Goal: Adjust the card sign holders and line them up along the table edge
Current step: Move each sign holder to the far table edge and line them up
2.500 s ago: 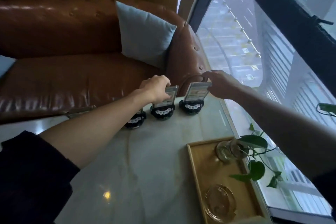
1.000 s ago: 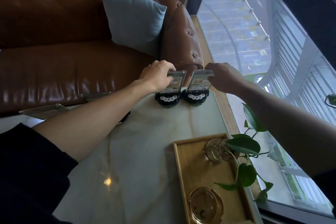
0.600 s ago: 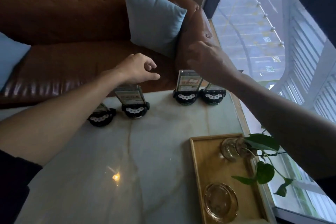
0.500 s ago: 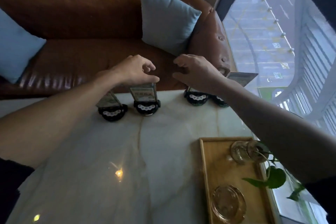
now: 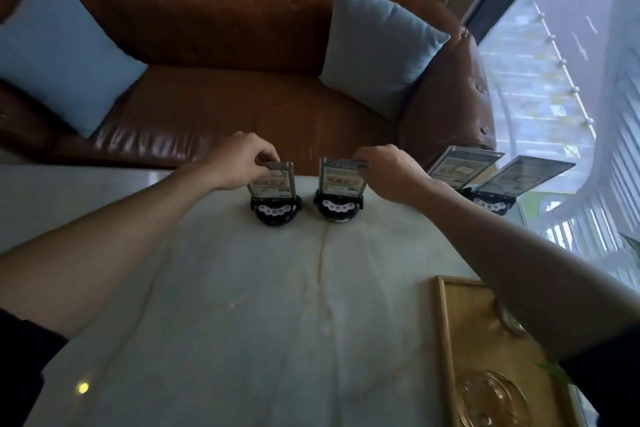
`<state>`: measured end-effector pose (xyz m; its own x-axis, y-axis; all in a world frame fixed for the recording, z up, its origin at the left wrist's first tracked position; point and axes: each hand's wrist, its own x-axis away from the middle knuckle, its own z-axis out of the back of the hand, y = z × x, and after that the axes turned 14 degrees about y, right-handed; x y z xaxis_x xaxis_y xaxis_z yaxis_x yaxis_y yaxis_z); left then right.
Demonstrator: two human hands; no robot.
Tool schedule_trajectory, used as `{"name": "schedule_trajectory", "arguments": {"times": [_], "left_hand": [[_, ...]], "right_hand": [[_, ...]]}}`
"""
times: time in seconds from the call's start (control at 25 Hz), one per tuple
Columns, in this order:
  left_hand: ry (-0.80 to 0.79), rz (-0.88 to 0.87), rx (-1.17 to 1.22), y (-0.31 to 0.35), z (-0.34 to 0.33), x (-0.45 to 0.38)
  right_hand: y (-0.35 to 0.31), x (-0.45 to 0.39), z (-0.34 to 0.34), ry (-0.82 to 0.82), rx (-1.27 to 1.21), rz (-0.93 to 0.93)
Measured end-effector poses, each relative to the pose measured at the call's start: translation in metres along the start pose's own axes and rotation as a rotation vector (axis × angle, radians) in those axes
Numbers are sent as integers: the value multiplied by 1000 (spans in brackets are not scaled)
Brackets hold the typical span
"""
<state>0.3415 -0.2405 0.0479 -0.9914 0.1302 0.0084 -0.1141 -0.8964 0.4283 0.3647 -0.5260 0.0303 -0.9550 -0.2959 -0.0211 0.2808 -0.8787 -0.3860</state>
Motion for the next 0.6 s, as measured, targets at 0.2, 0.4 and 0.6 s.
{"name": "schedule_trajectory", "arguments": {"times": [0.2,0.4,0.6], "left_hand": [[78,-41,6,9,-15,-12],[118,-78,25,45,-38,-36],[125,-100,18,72,-52,-53]], "right_hand": [[15,-3,18,47,25,-1],[50,-4,42,80,106,-14],[73,-6,45,90,114,-51]]}}
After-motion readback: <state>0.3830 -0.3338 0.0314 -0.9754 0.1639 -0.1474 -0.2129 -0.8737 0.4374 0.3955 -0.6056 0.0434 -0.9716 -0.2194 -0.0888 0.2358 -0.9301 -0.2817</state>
